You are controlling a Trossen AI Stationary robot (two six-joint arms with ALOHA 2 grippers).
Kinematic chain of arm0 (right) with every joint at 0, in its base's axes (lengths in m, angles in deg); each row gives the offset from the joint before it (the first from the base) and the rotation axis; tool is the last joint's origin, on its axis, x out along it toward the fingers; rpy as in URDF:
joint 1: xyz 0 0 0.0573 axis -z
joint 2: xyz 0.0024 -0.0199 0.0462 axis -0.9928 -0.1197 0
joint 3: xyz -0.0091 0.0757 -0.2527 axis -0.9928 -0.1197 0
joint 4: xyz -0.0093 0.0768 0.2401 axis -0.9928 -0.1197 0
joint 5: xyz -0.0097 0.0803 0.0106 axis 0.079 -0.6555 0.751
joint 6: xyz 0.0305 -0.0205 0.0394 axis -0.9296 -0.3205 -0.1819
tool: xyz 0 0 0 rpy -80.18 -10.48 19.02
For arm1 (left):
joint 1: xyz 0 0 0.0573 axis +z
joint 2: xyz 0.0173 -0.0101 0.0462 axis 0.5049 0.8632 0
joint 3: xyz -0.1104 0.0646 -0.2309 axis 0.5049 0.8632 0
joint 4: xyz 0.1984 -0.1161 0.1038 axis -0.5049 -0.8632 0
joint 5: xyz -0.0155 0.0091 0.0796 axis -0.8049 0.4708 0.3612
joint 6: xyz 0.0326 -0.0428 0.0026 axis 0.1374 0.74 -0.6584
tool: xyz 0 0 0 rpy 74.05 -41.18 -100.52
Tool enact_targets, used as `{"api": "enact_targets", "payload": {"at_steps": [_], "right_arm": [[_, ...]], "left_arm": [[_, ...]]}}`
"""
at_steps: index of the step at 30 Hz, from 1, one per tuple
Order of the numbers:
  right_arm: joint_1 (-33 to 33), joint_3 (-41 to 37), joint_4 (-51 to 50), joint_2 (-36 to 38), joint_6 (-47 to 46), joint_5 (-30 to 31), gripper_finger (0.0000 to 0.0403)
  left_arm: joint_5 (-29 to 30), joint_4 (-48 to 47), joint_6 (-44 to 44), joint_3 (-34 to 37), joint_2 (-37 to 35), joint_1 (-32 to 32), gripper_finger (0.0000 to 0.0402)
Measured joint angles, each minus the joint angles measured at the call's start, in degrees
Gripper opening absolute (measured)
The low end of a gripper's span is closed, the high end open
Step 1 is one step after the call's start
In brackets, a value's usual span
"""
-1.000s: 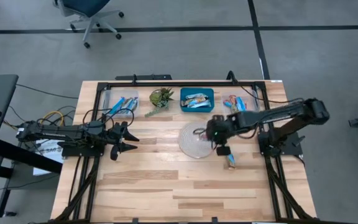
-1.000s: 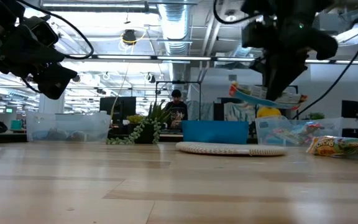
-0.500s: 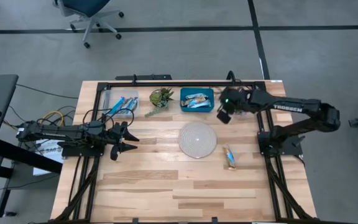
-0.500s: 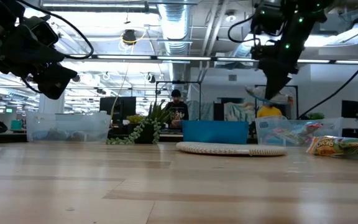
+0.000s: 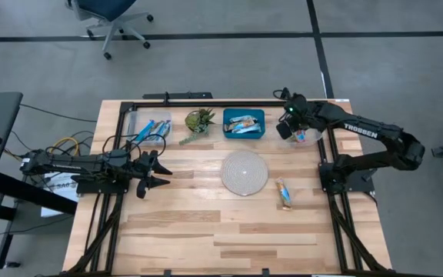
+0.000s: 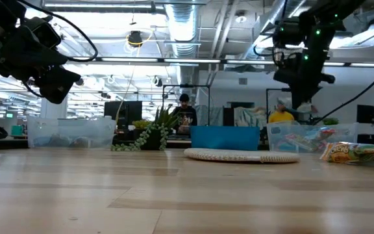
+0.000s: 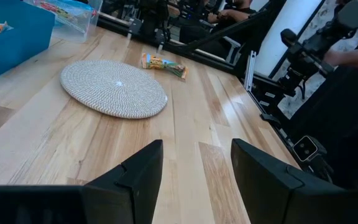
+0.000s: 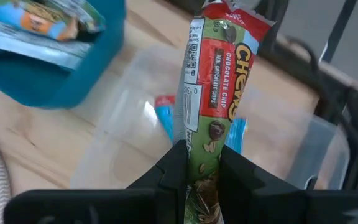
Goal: Pick and place Granola Bars by type
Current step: Put the red granola bar into the right transparent bin
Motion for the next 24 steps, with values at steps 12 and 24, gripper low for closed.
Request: {"api": "enact_targets", "payload": {"at_steps": [12, 24], "right_arm": [[1.3, -5.3, 4.2, -3.8, -3.0, -5.6, 0.0059], [1.6, -5.3, 10.2, -6.1, -0.9, -7.4, 0.0087]], "left_arm": [[0.0, 0.0, 0.0, 0.0, 0.0, 0.0, 0.0183], [0.0, 0.0, 0.0, 0.0, 0.0, 0.0, 0.0183]]}}
